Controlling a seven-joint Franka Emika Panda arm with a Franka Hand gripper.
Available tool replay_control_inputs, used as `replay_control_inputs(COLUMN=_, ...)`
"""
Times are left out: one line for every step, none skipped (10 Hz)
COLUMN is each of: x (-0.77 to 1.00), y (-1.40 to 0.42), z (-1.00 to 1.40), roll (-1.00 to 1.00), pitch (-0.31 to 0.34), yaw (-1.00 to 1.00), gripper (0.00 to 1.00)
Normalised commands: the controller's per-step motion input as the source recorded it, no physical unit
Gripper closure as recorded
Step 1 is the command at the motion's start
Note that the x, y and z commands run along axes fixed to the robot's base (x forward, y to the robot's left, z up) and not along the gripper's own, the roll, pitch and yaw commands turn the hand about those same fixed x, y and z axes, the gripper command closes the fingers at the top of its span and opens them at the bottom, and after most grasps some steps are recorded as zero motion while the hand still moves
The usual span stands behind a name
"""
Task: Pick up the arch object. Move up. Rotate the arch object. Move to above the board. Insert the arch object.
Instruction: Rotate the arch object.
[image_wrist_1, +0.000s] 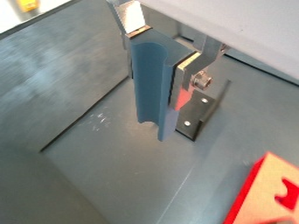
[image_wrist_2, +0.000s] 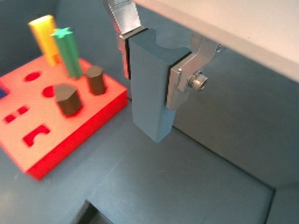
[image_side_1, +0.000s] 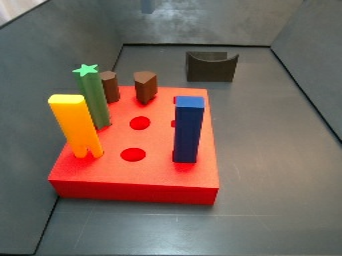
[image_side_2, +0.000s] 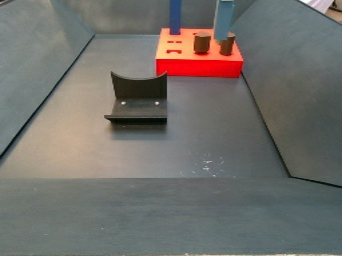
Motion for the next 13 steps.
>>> replay_control_inputs(x=0.02, y=0.01, z=-0.01, roll=-0.01, pitch=-0.015, yaw=-1.0, gripper=1.0)
replay_control_inputs(x=0.02, y=0.01, z=-0.01, roll=-0.01, pitch=-0.017, yaw=-1.0, gripper=1.0)
replay_control_inputs(x=0.02, y=0.01, z=-0.01, roll=-0.01, pitch=-0.018, yaw=-1.0, gripper=1.0)
replay_control_inputs(x=0.02, y=0.01, z=-0.01, roll=-0.01, pitch=-0.02, yaw=-1.0, gripper=1.0)
replay_control_inputs(x=0.02, y=0.01, z=-0.01, roll=-0.01, pitch=-0.023, yaw=-1.0, gripper=1.0)
replay_control_inputs(x=0.02, y=0.01, z=-0.01, roll=-0.01, pitch=-0.027, yaw=-1.0, gripper=1.0)
replay_control_inputs(x=0.02, y=0.01, z=-0.01, roll=-0.02, pitch=-0.033, yaw=-1.0, gripper=1.0)
replay_control_inputs(x=0.02, y=0.01, z=-0.01, roll=-0.02, pitch=-0.039, yaw=-1.0, gripper=1.0)
replay_control_inputs(x=0.02, y=0.01, z=-0.01, roll=-0.02, pitch=-0.046, yaw=-0.91, gripper=1.0)
replay_control_inputs(x=0.0, y=0.0, z=0.0, roll=-0.01, pitch=-0.014, yaw=-1.0, gripper=1.0)
replay_control_inputs(x=0.0, y=0.0, z=0.0, roll=-0.01, pitch=-0.015, yaw=-1.0, gripper=1.0)
replay_control_inputs(x=0.0, y=0.0, z=0.0, roll=-0.01, pitch=-0.017, yaw=-1.0, gripper=1.0)
replay_control_inputs(x=0.0, y=0.0, z=0.0, roll=-0.01, pitch=-0.019, yaw=-1.0, gripper=1.0)
